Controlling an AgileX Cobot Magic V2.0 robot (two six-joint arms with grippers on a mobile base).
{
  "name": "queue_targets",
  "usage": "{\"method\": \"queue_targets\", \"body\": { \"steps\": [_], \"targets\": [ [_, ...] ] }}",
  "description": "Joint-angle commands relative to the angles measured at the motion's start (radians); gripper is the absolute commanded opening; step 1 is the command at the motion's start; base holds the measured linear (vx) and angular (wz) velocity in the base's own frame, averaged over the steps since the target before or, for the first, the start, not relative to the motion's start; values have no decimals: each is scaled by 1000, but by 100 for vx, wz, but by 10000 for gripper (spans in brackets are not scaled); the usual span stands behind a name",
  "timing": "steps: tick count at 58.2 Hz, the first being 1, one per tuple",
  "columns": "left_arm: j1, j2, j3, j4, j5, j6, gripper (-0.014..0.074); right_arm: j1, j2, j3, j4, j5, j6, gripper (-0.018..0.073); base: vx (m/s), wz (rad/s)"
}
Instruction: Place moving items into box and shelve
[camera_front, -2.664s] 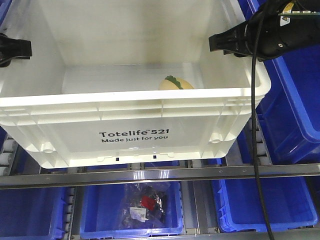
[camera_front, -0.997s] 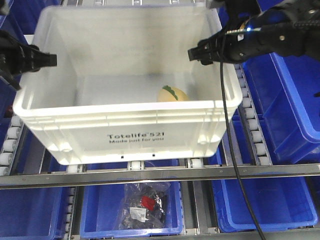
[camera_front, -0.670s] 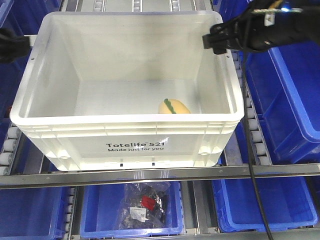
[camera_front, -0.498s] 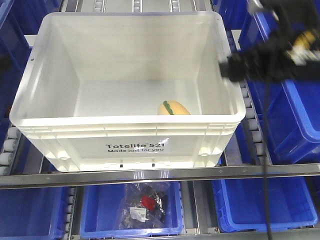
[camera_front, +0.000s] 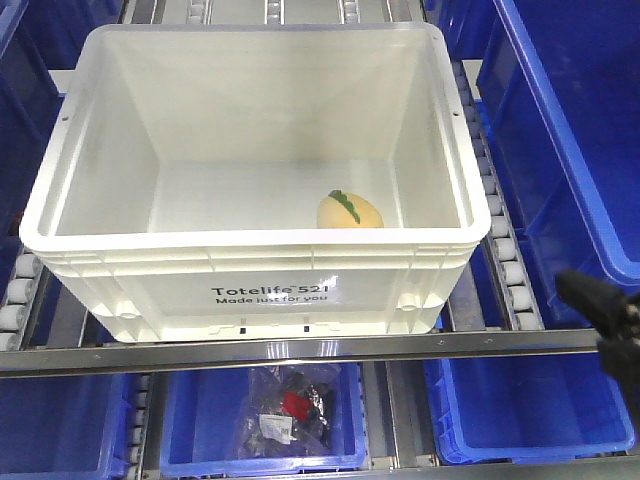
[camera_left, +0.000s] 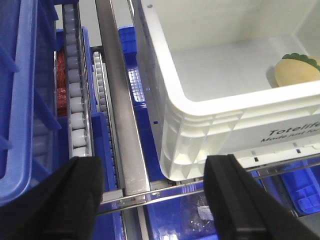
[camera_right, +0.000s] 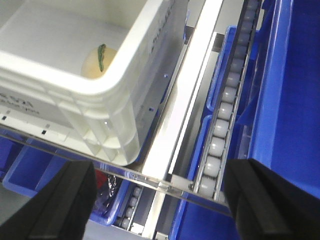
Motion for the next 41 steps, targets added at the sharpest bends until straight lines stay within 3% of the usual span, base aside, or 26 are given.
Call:
{"method": "queue_targets", "body": {
  "steps": [1,11,32,41],
  "targets": [
    [-4,-8,-22,23,-49,-16,519,-2,-37,-7,-11,-40,-10,538,0,0],
    [-4,-12,-22,110,-25,-147,405,-2,-61,-1,-7,-6,11,413,0,0],
    [-4,-12,-22,116,-6,-133,62,-2,-61,-1,4,4,43,-20,0,0],
    [-4,-12,-22,116,1,-133,-25,-2,-61,-1,-8,6,43,-18,0,0]
  ]
}}
